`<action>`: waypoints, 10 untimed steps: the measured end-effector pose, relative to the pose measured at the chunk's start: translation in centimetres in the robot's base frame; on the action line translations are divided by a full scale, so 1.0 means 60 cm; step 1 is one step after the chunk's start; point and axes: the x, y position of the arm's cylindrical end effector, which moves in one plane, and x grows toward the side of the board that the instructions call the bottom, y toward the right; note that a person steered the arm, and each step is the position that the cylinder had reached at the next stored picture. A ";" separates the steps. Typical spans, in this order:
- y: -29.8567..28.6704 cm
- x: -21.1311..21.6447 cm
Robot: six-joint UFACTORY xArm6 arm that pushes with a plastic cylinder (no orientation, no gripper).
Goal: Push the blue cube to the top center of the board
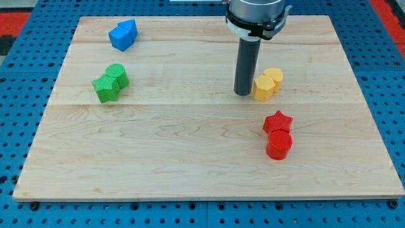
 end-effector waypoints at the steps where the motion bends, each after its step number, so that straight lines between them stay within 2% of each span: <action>1: -0.001 0.011; 2: 0.001 0.016; 4: -0.080 -0.001; 5: -0.136 -0.040; 6: -0.224 -0.122; 8: -0.461 -0.174; 9: -0.562 -0.240; 10: -0.500 -0.277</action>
